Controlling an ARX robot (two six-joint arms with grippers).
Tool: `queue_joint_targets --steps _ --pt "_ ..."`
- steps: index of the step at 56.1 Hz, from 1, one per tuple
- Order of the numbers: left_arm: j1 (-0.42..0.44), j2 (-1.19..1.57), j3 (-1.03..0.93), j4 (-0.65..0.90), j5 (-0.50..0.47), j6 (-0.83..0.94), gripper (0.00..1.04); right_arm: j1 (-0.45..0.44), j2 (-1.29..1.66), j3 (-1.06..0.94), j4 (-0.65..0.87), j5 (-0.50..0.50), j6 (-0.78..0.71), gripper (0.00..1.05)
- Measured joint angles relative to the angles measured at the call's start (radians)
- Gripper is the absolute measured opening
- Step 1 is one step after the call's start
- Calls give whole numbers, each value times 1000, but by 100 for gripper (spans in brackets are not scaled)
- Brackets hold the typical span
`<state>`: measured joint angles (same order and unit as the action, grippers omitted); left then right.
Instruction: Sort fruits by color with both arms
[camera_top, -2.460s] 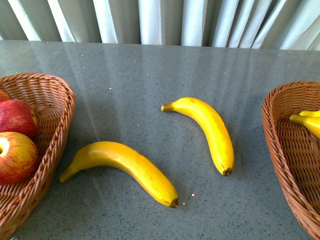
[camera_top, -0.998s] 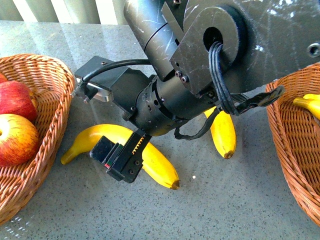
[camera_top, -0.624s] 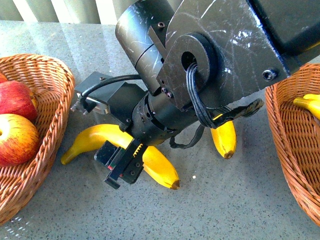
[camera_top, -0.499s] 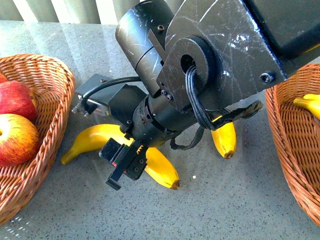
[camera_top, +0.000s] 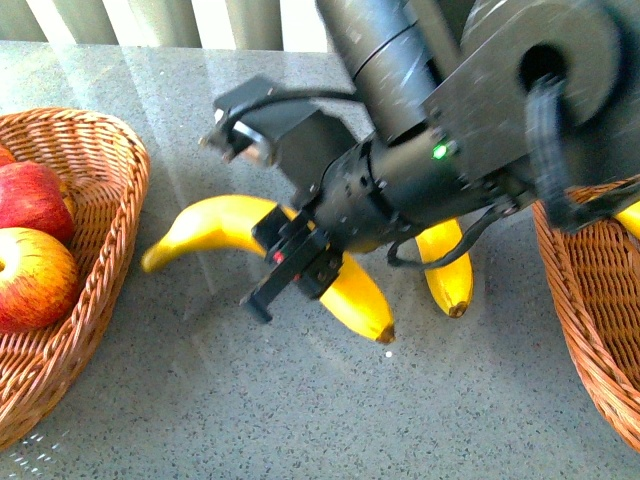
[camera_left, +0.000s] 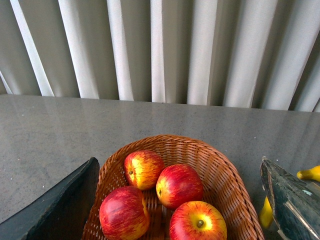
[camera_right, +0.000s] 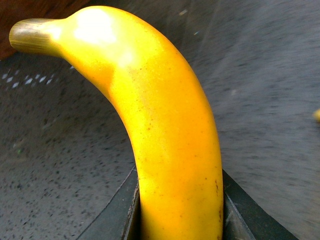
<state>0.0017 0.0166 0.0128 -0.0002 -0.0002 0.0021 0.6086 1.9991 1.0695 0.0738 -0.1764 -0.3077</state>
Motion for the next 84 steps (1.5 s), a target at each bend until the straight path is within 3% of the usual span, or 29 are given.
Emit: queue_joint_targets --steps 10,18,34,51,66,84 --pt "0 0 0 0 0 0 96 -67 -157 -87 110 122 65 28" --pt "0 0 0 0 0 0 96 -124 -283 -180 170 161 118 28" --pt "0 0 0 0 0 0 96 -411 -545 -388 131 368 487 28" --pt "0 0 0 0 0 0 96 -497 -521 -397 80 412 682 28" --pt "0 0 0 0 0 0 96 -510 -455 -444 83 398 734 28" --pt "0 0 0 0 0 0 96 -505 -443 -446 88 438 712 80"
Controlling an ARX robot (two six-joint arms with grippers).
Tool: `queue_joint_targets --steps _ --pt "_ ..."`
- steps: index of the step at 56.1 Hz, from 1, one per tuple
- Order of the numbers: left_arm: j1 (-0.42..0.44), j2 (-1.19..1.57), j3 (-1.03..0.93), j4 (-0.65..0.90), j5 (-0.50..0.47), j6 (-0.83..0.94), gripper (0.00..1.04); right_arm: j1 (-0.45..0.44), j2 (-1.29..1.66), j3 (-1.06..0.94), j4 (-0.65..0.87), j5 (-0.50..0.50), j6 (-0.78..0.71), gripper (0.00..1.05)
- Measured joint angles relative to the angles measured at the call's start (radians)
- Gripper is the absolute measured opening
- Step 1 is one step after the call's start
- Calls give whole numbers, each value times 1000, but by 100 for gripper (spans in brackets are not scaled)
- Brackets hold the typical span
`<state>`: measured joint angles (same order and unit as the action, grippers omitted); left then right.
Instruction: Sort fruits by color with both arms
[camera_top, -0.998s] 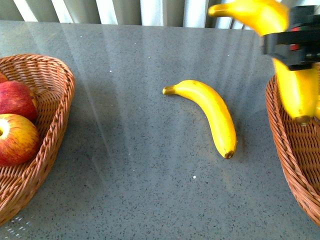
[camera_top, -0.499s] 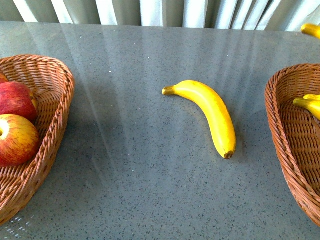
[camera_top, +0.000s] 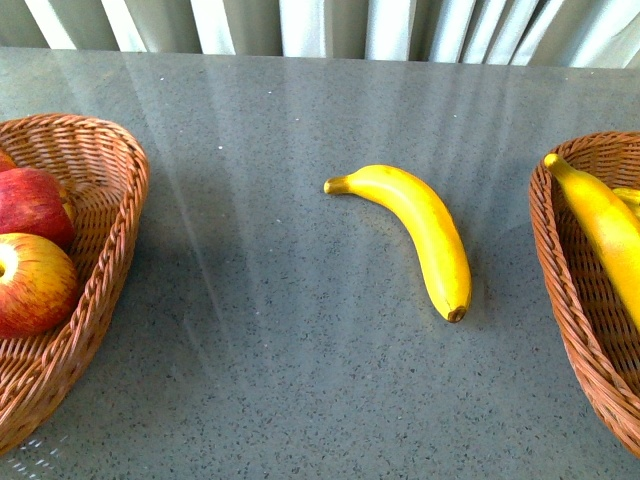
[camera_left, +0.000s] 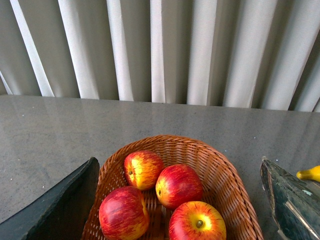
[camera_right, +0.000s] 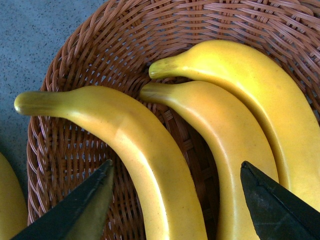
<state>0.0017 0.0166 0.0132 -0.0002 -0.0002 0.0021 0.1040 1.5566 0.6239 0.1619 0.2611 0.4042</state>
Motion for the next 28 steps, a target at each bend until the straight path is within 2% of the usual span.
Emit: queue_joint_targets --steps 7,15,28 --pt "0 0 0 0 0 0 96 35 -3 17 3 16 -56 97" --pt "0 0 0 0 0 0 96 111 -3 101 14 19 -184 96" --pt "0 0 0 0 0 0 96 232 95 275 11 -30 -383 96"
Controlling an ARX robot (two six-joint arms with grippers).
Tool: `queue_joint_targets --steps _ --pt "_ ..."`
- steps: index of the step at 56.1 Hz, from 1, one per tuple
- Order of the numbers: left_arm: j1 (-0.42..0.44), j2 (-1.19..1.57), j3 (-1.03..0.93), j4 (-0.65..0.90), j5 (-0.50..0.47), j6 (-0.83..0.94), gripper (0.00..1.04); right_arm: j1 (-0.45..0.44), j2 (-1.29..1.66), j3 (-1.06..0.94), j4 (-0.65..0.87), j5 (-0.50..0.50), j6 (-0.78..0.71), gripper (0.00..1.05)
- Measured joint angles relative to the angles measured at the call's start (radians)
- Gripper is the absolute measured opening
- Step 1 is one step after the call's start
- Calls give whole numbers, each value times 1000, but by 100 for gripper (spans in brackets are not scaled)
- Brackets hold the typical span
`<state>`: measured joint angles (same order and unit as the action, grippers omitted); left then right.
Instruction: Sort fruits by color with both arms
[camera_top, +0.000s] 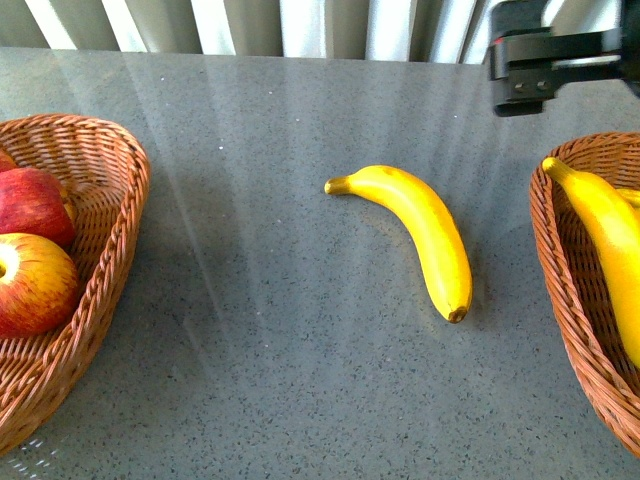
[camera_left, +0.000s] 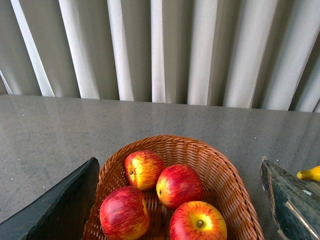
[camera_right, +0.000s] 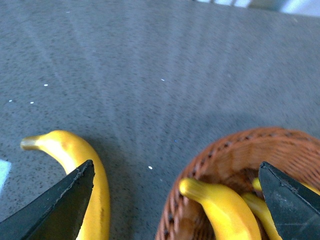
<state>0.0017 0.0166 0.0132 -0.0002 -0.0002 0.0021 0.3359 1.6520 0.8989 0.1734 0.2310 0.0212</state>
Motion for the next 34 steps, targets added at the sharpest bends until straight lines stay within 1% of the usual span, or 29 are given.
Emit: queue_joint_targets --steps 6,8,22,34 --pt "0 0 0 0 0 0 96 42 93 86 -38 -85 -54 96" --pt "0 0 0 0 0 0 96 51 123 111 -46 -92 -68 96" --pt "0 0 0 0 0 0 96 83 310 255 -113 -100 -149 96" --pt "0 0 0 0 0 0 96 94 397 303 -127 -90 -235 96"
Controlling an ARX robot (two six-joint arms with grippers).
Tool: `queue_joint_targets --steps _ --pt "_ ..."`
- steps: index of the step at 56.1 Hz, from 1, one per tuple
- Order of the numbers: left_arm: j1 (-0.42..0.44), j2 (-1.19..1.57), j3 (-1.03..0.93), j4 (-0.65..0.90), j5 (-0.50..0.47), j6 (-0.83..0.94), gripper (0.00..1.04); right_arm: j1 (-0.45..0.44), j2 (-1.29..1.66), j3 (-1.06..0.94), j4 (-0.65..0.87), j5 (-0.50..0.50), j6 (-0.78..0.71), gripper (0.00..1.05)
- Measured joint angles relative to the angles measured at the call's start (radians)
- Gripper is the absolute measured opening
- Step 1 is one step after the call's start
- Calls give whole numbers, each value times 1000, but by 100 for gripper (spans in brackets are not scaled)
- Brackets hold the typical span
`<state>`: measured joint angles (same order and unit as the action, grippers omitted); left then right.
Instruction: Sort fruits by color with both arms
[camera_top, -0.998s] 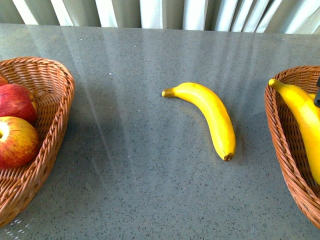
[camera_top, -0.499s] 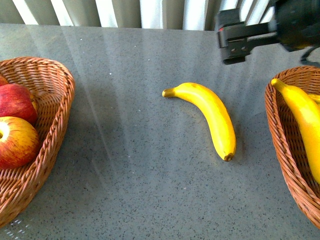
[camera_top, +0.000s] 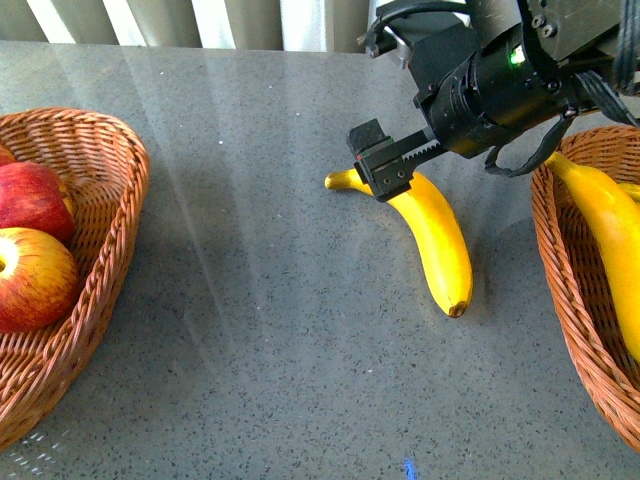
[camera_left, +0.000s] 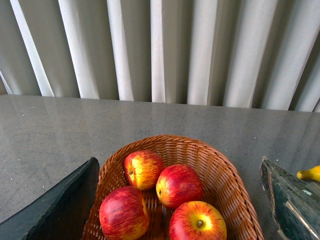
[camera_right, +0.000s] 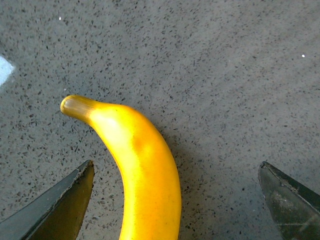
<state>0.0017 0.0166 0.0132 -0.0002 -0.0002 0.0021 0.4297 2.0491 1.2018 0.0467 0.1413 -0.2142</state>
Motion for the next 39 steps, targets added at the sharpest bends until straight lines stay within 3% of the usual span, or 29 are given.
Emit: queue_joint_targets --steps 39 --pt "0 0 0 0 0 0 96 28 112 54 -49 -57 -61 96"
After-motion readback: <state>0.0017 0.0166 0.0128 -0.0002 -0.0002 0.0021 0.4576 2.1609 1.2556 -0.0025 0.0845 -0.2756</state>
